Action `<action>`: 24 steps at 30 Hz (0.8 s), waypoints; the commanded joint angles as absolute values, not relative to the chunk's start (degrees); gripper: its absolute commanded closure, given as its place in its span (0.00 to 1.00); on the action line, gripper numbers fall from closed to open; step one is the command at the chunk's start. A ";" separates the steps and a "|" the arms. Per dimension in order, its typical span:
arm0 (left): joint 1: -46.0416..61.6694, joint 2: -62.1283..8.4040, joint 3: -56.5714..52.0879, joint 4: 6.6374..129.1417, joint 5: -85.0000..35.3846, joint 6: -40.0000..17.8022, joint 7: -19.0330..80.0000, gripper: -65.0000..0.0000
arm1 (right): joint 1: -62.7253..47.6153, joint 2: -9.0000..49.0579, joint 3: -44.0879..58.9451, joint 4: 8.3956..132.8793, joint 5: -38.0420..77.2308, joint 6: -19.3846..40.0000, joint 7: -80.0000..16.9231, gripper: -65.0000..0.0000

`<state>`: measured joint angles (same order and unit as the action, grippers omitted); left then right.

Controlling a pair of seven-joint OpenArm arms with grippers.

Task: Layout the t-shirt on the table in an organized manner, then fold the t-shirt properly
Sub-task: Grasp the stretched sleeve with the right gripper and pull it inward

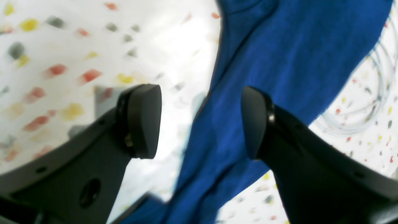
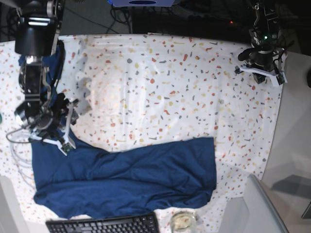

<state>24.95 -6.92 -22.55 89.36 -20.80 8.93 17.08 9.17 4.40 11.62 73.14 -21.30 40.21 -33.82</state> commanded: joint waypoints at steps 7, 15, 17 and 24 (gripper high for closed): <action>25.98 -7.08 -30.29 89.98 -20.53 9.63 15.52 1.00 | 19.03 4.62 11.12 56.22 -25.54 36.62 -21.58 0.43; 26.86 -7.08 -31.60 90.07 -20.53 9.63 15.52 1.00 | 25.98 5.23 11.21 41.19 -25.54 33.63 -14.20 0.43; 26.86 -7.08 -31.60 90.07 -20.53 9.63 15.52 1.00 | 26.42 6.02 11.21 39.43 -25.54 33.36 -12.44 0.43; 26.86 -6.99 -31.60 89.98 -20.53 9.63 15.60 1.00 | 26.42 6.55 11.03 35.38 -25.54 28.97 -11.74 0.73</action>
<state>26.65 -6.22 -31.31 89.12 -20.88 9.39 16.93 25.41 5.69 11.00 35.11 -24.32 30.50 -10.59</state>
